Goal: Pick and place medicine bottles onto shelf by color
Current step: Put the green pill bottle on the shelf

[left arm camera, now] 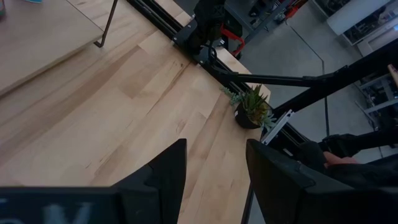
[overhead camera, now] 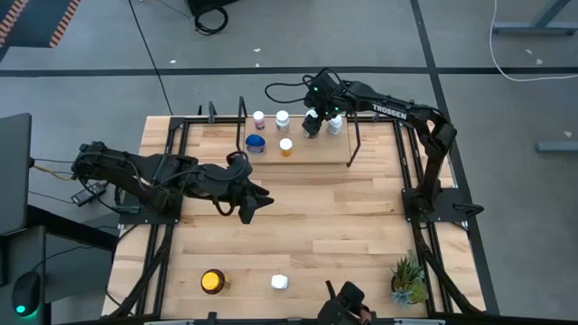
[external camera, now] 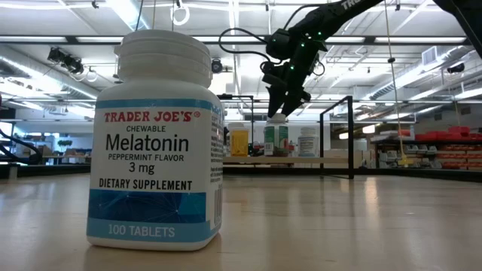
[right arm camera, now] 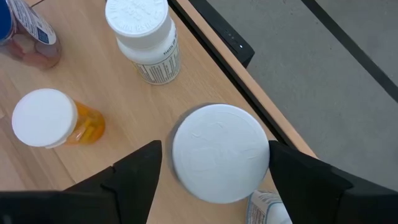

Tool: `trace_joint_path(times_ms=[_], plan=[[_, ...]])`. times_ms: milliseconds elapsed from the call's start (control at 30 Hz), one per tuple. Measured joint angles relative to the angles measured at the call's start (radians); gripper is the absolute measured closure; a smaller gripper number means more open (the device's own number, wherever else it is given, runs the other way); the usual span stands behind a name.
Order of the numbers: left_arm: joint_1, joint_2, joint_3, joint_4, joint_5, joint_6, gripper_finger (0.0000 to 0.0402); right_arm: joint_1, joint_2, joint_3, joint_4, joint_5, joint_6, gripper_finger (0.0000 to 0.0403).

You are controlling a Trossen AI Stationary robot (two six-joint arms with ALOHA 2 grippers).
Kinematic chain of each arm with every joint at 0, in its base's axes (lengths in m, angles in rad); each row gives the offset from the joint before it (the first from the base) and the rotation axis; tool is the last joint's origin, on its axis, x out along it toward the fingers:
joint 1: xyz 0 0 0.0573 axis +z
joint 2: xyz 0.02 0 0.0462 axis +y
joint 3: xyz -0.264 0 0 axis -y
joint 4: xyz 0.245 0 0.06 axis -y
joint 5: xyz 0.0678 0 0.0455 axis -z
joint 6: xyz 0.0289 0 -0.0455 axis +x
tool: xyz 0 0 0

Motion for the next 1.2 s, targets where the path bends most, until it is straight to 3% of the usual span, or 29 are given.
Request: trace_joint_path(times_ms=[467, 1200], plan=[[0.0, 0.0, 0.0, 0.0, 0.0, -0.019, 0.023, 0.0, 0.0, 0.0, 0.041, 0.0, 0.024, 0.0157], [0.0, 0.0, 0.0, 0.0, 0.0, -0.019, 0.023, 0.0, 0.0, 0.0, 0.051, 0.0, 0.025, 0.0139]])
